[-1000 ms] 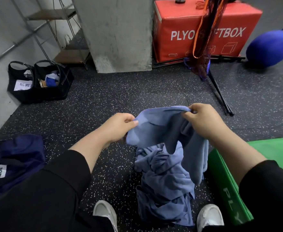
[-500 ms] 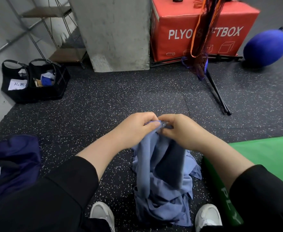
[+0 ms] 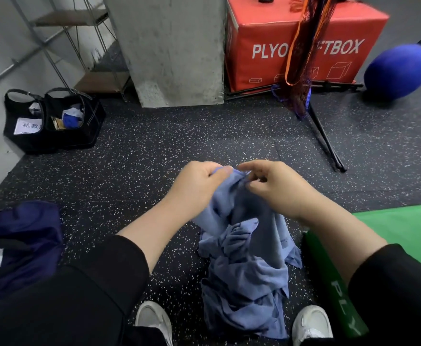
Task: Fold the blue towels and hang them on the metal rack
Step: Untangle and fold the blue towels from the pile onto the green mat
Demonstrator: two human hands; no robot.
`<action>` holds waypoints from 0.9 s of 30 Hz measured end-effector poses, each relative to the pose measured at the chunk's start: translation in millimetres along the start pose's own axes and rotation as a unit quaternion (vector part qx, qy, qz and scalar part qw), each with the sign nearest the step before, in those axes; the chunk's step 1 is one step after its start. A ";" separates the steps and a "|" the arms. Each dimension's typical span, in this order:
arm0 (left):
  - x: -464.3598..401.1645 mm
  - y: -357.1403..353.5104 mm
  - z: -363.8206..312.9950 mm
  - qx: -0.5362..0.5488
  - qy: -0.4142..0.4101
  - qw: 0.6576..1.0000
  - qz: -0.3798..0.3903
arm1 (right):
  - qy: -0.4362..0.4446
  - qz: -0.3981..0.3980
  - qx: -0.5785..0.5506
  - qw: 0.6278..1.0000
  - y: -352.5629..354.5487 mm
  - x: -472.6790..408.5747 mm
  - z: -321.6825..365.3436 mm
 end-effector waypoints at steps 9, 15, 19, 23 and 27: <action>3.8 -20.3 -12.2 -0.075 -0.041 0.987 0.133 | 0.013 0.010 -0.066 0.998 -0.5 5.2 9.5; 2.5 -12.9 -3.4 -0.169 0.000 0.978 0.123 | 0.008 -0.002 0.000 1.000 0.4 4.1 2.4; -4.5 9.8 8.0 -0.220 0.049 0.973 0.037 | -0.036 0.025 0.100 0.994 1.4 4.3 -5.3; -7.2 13.8 17.5 -0.208 0.055 0.975 0.055 | -0.018 0.019 0.065 0.998 1.9 5.8 -2.4; 2.8 -7.9 -3.8 -0.150 -0.016 0.975 0.164 | 0.032 0.046 0.023 0.998 -6.0 6.9 6.4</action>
Point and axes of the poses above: each hand's wrist, its own x-axis away from the middle knuckle, its own y-axis out of the back of the hand, z = x × y, the point moved 6 cm from there along -x, towards the middle knuckle, and after that the axes turned 7 degrees about -x, right-handed, at the moved point
